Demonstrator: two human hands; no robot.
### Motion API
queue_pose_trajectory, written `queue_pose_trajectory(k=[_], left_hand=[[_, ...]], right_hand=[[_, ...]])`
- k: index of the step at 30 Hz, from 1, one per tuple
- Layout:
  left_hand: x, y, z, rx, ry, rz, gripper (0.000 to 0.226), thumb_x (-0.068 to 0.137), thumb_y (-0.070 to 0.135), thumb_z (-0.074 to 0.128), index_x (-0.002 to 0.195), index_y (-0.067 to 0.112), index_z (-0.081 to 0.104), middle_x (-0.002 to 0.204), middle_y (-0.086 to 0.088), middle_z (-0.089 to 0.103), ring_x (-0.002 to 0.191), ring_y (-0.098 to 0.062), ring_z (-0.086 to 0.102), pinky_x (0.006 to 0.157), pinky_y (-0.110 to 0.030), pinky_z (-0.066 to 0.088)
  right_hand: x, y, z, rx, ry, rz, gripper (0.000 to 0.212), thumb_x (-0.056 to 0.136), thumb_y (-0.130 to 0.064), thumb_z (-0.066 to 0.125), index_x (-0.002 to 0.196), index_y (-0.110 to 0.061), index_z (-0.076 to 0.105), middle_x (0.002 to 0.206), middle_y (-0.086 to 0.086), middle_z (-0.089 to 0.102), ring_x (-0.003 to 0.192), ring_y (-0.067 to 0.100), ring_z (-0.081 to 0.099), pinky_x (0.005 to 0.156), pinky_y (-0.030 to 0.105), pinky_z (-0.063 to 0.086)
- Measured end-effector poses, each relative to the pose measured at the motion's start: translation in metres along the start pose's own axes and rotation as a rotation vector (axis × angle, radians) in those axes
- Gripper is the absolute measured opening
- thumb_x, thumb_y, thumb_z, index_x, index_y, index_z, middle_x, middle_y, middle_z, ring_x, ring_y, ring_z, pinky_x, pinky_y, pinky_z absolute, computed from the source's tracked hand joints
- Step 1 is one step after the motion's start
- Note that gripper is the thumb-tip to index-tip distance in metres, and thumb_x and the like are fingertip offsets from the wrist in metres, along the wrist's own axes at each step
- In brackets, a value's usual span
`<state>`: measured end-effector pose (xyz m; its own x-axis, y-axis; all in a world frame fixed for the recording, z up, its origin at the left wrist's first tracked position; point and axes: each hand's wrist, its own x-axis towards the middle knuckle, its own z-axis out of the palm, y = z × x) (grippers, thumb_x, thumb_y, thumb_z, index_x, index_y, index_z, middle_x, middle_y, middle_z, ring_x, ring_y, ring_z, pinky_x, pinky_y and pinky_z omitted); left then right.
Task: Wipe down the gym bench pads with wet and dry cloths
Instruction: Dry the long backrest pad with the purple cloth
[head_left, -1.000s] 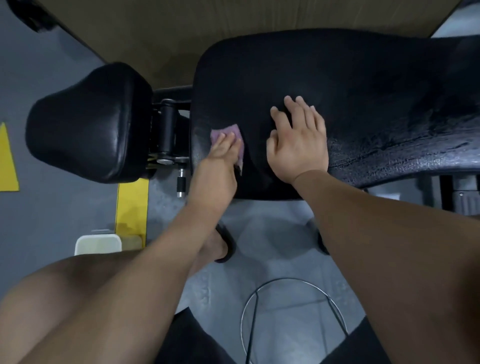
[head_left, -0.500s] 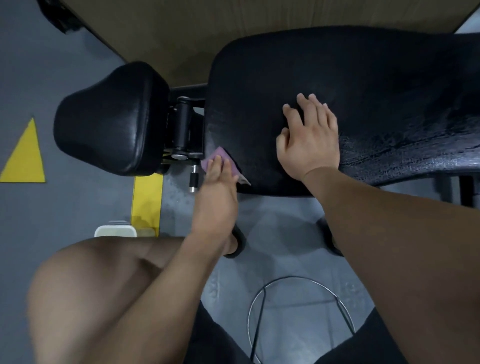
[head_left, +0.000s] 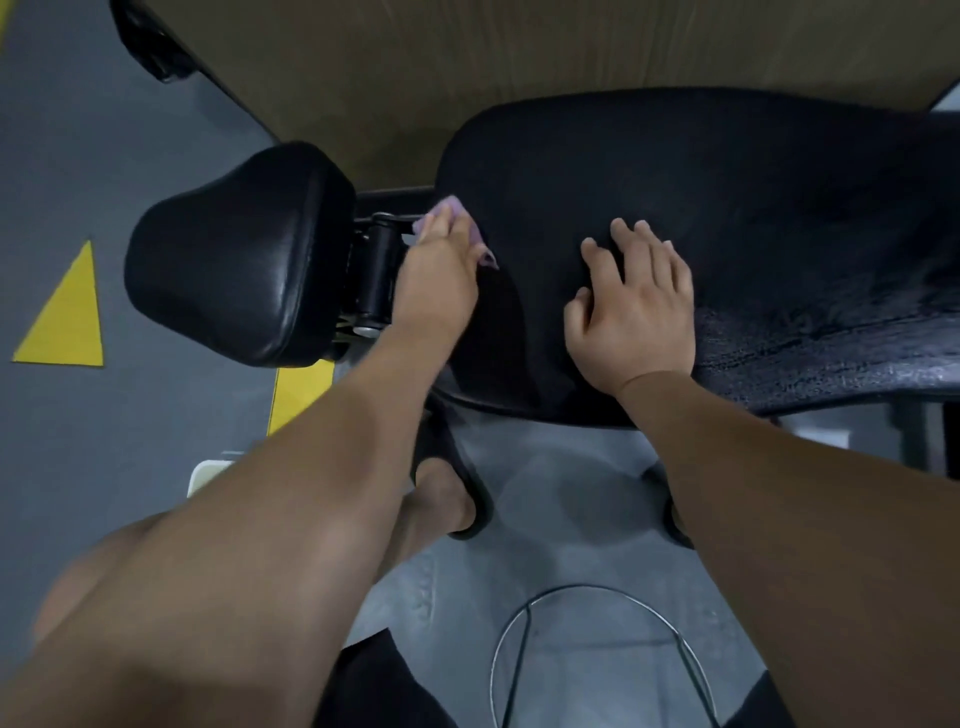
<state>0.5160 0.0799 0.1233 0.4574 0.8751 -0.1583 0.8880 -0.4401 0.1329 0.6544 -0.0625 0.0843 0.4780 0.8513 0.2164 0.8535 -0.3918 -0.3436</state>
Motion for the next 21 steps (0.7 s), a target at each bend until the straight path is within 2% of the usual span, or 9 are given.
queue_pose_trajectory(k=[2, 6, 9, 11, 13, 14, 16, 18, 21], left_hand=[[0.005, -0.005, -0.004, 0.013, 0.004, -0.006, 0.048, 0.109, 0.027, 0.039, 0.153, 0.008, 0.036, 0.162, -0.007, 0.032, 0.134, -0.031, 0.049, 0.104, -0.033, 0.037], [-0.048, -0.012, 0.009, 0.054, 0.028, -0.058, 0.047, 0.109, 0.032, 0.038, 0.151, 0.012, 0.040, 0.163, -0.003, 0.032, 0.125, -0.030, 0.058, 0.095, -0.036, 0.048], [-0.085, -0.015, 0.019, -0.148, 0.073, -0.227, 0.047, 0.107, 0.034, 0.044, 0.149, 0.013, 0.046, 0.162, -0.004, 0.036, 0.122, -0.031, 0.060, 0.095, -0.035, 0.046], [-0.088, -0.016, 0.019, -0.245, 0.116, -0.267, 0.041, 0.105, 0.033, 0.049, 0.137, 0.009, 0.056, 0.149, -0.011, 0.053, 0.111, -0.038, 0.064, 0.087, -0.036, 0.047], [-0.071, -0.019, 0.013, -0.322, 0.149, -0.309, 0.031, 0.104, 0.028, 0.052, 0.121, 0.004, 0.061, 0.120, -0.018, 0.069, 0.104, -0.041, 0.065, 0.080, -0.037, 0.044], [-0.059, -0.021, 0.009, -0.373, 0.144, -0.351, 0.031, 0.104, 0.026, 0.052, 0.122, 0.002, 0.061, 0.115, -0.019, 0.071, 0.108, -0.041, 0.063, 0.082, -0.037, 0.044], [-0.032, -0.028, 0.003, -0.500, 0.076, -0.406, 0.034, 0.105, 0.022, 0.051, 0.129, 0.000, 0.060, 0.124, -0.017, 0.068, 0.120, -0.035, 0.060, 0.094, -0.033, 0.044], [-0.009, -0.033, -0.001, -0.722, -0.011, -0.409, 0.031, 0.105, 0.021, 0.049, 0.129, 0.006, 0.063, 0.124, -0.008, 0.069, 0.120, -0.026, 0.062, 0.104, -0.027, 0.044], [0.016, -0.038, -0.002, -1.197, -0.128, -0.493, 0.025, 0.101, 0.027, 0.052, 0.101, 0.014, 0.074, 0.105, -0.005, 0.076, 0.103, -0.021, 0.072, 0.104, -0.038, 0.050]], right_hand=[[0.001, -0.001, -0.001, -0.002, -0.006, 0.004, 0.054, 0.092, -0.032, 0.042, 0.142, -0.016, 0.054, 0.155, 0.013, 0.043, 0.150, 0.029, 0.030, 0.125, 0.047, 0.017], [0.001, -0.001, -0.002, -0.001, 0.002, 0.007, 0.053, 0.092, -0.031, 0.044, 0.142, -0.015, 0.055, 0.154, 0.013, 0.045, 0.150, 0.029, 0.031, 0.125, 0.047, 0.018], [0.001, -0.001, -0.002, -0.007, -0.007, 0.004, 0.053, 0.093, -0.032, 0.044, 0.142, -0.016, 0.054, 0.155, 0.013, 0.044, 0.150, 0.029, 0.030, 0.125, 0.046, 0.017], [0.001, -0.002, -0.002, 0.001, -0.010, 0.006, 0.053, 0.093, -0.032, 0.044, 0.143, -0.016, 0.054, 0.155, 0.013, 0.043, 0.150, 0.029, 0.029, 0.125, 0.046, 0.016], [0.001, -0.001, -0.001, 0.004, -0.006, 0.005, 0.053, 0.093, -0.032, 0.044, 0.143, -0.016, 0.054, 0.155, 0.014, 0.043, 0.150, 0.029, 0.029, 0.126, 0.046, 0.015], [0.001, 0.000, 0.000, 0.006, -0.001, 0.002, 0.053, 0.093, -0.032, 0.045, 0.142, -0.016, 0.054, 0.154, 0.014, 0.043, 0.150, 0.029, 0.029, 0.125, 0.046, 0.016], [0.001, 0.000, 0.001, 0.010, 0.013, -0.004, 0.052, 0.093, -0.031, 0.046, 0.142, -0.015, 0.055, 0.154, 0.015, 0.044, 0.150, 0.030, 0.030, 0.125, 0.047, 0.017], [0.002, 0.000, 0.003, 0.001, 0.011, -0.005, 0.052, 0.093, -0.031, 0.046, 0.142, -0.015, 0.054, 0.154, 0.015, 0.044, 0.150, 0.031, 0.030, 0.124, 0.048, 0.017], [0.002, 0.001, 0.004, -0.016, 0.003, -0.002, 0.053, 0.092, -0.030, 0.046, 0.142, -0.015, 0.053, 0.155, 0.014, 0.042, 0.150, 0.031, 0.029, 0.124, 0.048, 0.017]])
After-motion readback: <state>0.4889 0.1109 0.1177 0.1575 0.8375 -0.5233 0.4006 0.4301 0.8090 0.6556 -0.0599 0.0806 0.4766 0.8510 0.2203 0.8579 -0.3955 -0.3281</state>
